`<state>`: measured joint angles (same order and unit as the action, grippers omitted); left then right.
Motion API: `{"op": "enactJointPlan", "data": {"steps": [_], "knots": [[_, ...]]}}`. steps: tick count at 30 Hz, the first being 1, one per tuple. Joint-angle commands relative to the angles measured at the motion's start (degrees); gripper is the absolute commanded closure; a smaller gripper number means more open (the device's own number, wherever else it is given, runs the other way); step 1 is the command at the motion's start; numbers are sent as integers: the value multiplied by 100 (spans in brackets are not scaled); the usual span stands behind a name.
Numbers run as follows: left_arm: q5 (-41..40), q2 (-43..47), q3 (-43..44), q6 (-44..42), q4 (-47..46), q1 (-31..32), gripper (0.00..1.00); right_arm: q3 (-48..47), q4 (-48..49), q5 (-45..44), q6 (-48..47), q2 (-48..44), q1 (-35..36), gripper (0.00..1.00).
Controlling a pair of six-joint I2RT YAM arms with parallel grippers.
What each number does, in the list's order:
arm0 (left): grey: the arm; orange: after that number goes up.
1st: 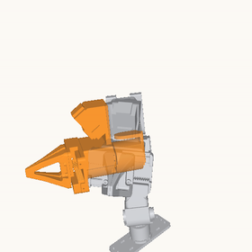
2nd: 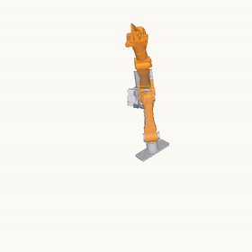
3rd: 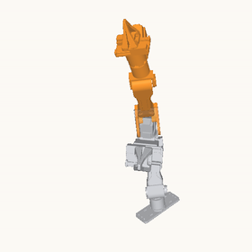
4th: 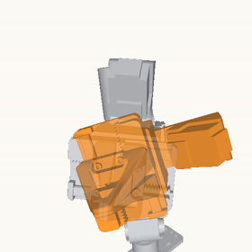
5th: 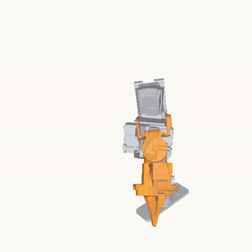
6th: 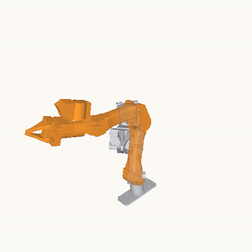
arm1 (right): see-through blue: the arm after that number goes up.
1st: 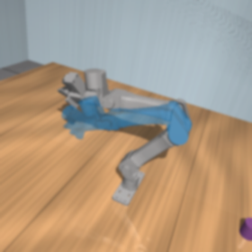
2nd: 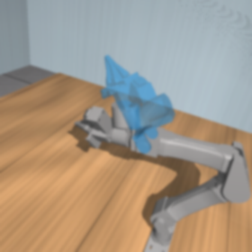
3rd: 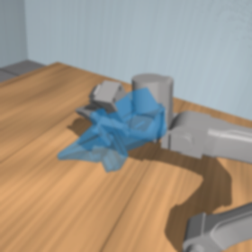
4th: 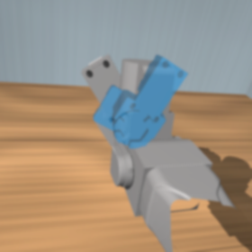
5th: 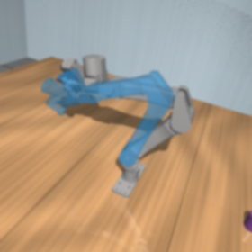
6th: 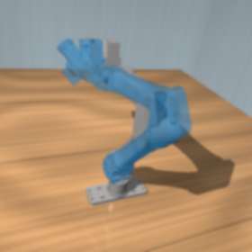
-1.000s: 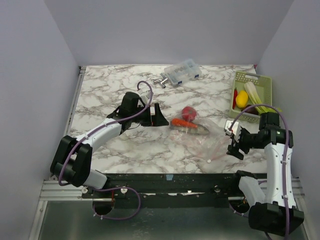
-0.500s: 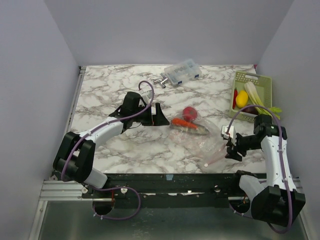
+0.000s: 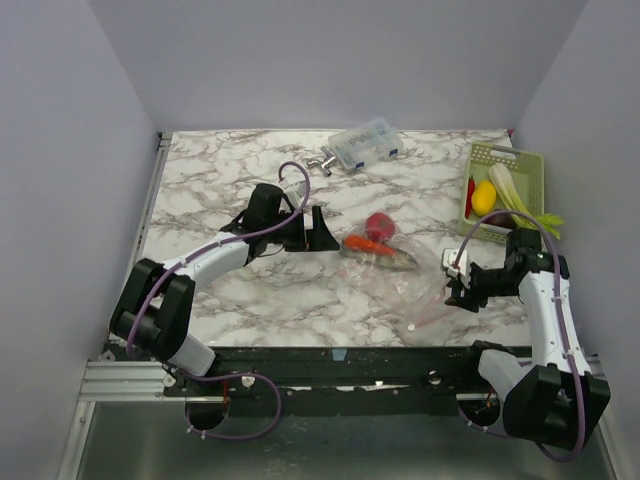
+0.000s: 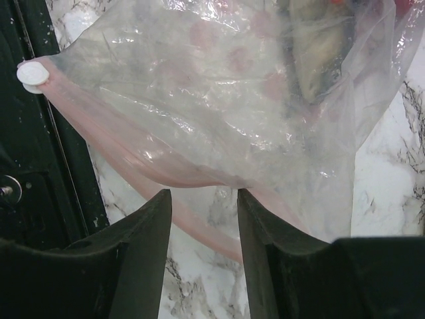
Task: Open the zip-top bag and remove the fake food
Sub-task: Pick up the fake fish from the zipper food storage bag.
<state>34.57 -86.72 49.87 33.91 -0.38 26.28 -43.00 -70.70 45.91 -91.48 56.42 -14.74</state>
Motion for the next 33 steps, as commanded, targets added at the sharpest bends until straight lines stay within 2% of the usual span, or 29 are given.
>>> {"op": "enactJointPlan", "data": {"steps": [1,4,8,10,14,16,20,26,29,33], "knots": [[129,-64,134,10,-133,24,2,-299,-46,232,15,155,-20,51],[99,-17,102,-43,-95,26,1,-593,-230,-15,264,237,-20,49],[79,11,86,-119,-37,26,1,-1126,-1049,-321,19,316,-20,47],[71,23,52,-130,-58,20,2,-1272,-1069,-426,320,138,-20,47],[68,16,6,-115,-125,23,2,-1044,-1069,-336,318,-412,75,42],[68,-1,14,-109,-133,26,2,-734,-1069,-337,400,-584,432,44],[20,63,14,-129,-70,20,2,-822,-1069,-412,1040,-551,977,49],[-28,69,41,-177,3,19,1,-931,-1069,-505,1202,-850,1095,70],[-37,100,17,-174,3,23,2,-1067,-1063,-847,1302,-948,1095,76],[-57,96,-12,-201,23,17,1,-1277,-1069,-946,1514,-1261,1091,78]]}}
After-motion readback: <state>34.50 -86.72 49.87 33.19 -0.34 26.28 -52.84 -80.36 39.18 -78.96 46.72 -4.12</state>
